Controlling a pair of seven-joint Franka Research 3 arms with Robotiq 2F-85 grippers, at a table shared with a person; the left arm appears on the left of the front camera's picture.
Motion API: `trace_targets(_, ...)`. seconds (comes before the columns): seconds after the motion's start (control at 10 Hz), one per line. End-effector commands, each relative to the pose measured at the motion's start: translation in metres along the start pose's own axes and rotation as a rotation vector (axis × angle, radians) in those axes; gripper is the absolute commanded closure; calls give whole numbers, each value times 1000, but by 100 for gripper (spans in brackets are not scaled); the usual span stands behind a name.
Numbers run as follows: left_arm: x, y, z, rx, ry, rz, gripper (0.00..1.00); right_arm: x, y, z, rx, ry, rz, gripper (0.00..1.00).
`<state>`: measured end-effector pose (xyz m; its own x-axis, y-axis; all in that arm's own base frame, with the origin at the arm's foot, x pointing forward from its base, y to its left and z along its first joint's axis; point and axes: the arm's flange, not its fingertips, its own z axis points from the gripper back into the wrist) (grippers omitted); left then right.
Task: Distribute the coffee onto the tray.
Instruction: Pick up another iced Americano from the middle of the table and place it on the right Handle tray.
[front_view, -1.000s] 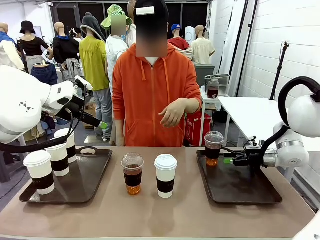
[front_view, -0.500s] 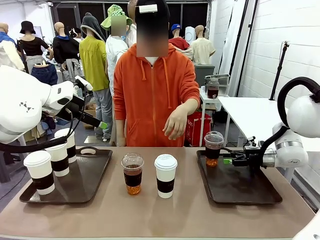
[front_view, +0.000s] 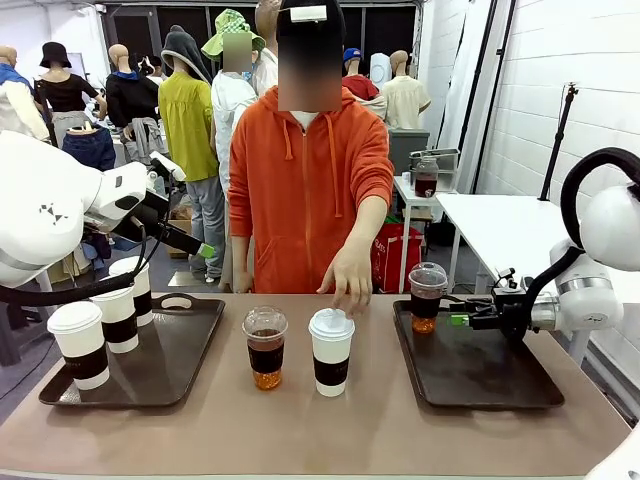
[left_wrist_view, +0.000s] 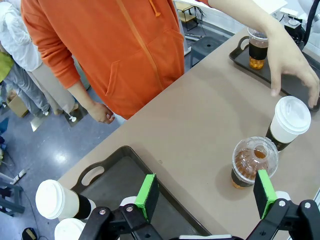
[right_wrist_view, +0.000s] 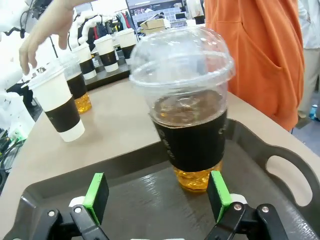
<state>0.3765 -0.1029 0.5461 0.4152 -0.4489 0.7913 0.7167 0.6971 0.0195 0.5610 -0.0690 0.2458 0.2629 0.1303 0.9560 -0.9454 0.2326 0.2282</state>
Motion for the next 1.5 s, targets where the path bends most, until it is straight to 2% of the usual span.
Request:
trace_targets(0.0,-1,1,0,-6,0,3,0,10,30,7,17,19,-9,0)
trace_targets(0.6,-1,1,0,-6,0,3,0,22,84,-14,73,15,91,0)
trace_targets(0.9,-1,1,0,-6,0,3,0,17,100,-37,101,9,154,0)
trace_targets(1.1,-1,1,0,-6,0,3,0,10,108,-47,164,5,160,0)
trace_targets(1.4,-1,1,0,-6,0,3,0,4,126,-63,197,-6,175,0)
